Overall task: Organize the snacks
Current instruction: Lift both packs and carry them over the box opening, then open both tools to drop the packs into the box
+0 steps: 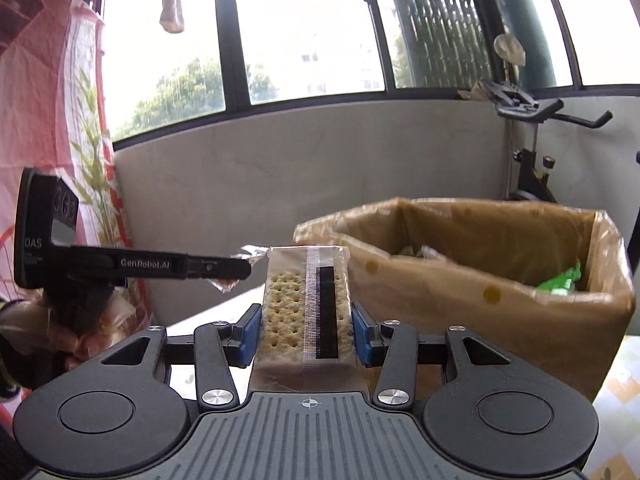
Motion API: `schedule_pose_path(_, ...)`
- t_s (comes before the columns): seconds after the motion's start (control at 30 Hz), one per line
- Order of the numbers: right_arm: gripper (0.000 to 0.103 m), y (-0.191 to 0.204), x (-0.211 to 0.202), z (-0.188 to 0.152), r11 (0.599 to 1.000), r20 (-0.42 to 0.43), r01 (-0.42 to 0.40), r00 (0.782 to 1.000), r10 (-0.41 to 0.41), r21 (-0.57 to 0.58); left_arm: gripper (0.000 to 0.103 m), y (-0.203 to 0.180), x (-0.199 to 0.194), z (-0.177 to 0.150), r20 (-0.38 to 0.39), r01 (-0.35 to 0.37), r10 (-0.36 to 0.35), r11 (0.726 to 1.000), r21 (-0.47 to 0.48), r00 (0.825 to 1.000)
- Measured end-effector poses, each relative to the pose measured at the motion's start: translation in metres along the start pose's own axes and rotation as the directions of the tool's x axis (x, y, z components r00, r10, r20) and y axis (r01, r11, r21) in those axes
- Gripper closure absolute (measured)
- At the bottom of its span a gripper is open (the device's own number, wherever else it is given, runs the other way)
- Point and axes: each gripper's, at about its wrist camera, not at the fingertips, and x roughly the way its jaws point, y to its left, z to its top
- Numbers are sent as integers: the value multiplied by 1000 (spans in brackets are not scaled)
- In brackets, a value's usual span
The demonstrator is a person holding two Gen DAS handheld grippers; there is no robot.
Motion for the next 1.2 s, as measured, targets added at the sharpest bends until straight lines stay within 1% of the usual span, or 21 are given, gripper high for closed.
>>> schedule_pose_path(0.07, 60, -16, 3, 22, 999, 28, 42, 999, -42, 1, 83, -4, 7, 17, 25, 18, -18, 1000, 11, 1000)
schedule_pose_path(0.13, 60, -33, 12, 42, 995, 30, 104, 994, -104, 2, 83, -11, 20, 32, 35, 39, -40, 999, 20, 999)
schedule_pose_path(0.2, 60, -54, 24, 57, 983, 10, 180, 984, -180, 25, 83, -20, 37, 46, 40, 68, -69, 997, 31, 997)
schedule_pose_path(0.27, 60, -71, 44, 65, 968, -40, 249, 968, -247, 34, 83, -28, 60, 56, 15, 98, -98, 995, 25, 995)
schedule_pose_path(0.33, 60, -82, 68, 65, 953, -93, 302, 950, -297, 39, 83, -35, 87, 61, -28, 123, -123, 992, 10, 992)
schedule_pose_path(0.43, 60, -91, 92, 59, 933, -148, 353, 929, -340, 70, 83, -42, 122, 59, -91, 117, -115, 993, 13, 989)
schedule_pose_path(0.47, 60, -91, 99, 56, 927, -161, 367, 922, -352, 73, 82, -44, 130, 58, -106, 111, -108, 994, 21, 988)
schedule_pose_path(0.53, 59, -93, 106, 51, 918, -175, 391, 911, -374, 72, 81, -46, 146, 54, -143, 129, -122, 991, 42, 982)
schedule_pose_path(0.57, 58, -94, 107, 50, 914, -177, 399, 907, -381, 77, 80, -43, 149, 53, -156, 134, -125, 990, 51, 980)
schedule_pose_path(0.6, 57, -95, 108, 47, 911, -176, 402, 907, -383, 88, 71, -42, 152, 52, -158, 128, -117, 990, 61, 980)
schedule_pose_path(0.63, 52, -94, 102, 44, 914, -171, 393, 912, -373, 102, 56, -41, 152, 51, -150, 118, -107, 991, 67, 983)
schedule_pose_path(0.7, 47, -93, 91, 40, 924, -153, 363, 927, -344, 121, 44, -35, 144, 50, -118, 115, -106, 991, 71, 987)
schedule_pose_path(0.8, 47, -92, 68, 36, 932, -123, 343, 936, -329, 120, 43, -20, 125, 52, -113, 127, -119, 990, 60, 986)
schedule_pose_path(0.9, 48, -87, 38, 32, 936, -72, 330, 944, -323, 124, 43, -4, 108, 56, -110, 132, -127, 990, 42, 986)
schedule_pose_path(1.0, 48, -84, 6, 26, 927, -6, 346, 937, -349, 141, 42, 12, 89, 54, -105, 120, -114, 992, 44, 988)
schedule_pose_path(1.03, 48, -84, -6, 21, 921, 12, 357, 932, -363, 153, 42, 18, 82, 53, -106, 108, -102, 993, 45, 989)
schedule_pose_path(1.13, 47, -85, -30, 4, 902, 20, 397, 914, -406, 172, 42, 34, 67, 42, -111, 63, -55, 996, 62, 992)
schedule_pose_path(1.2, 49, -83, -42, -10, 897, 12, 410, 909, -418, 165, 42, 42, 60, 33, -122, 33, -24, 997, 66, 992)
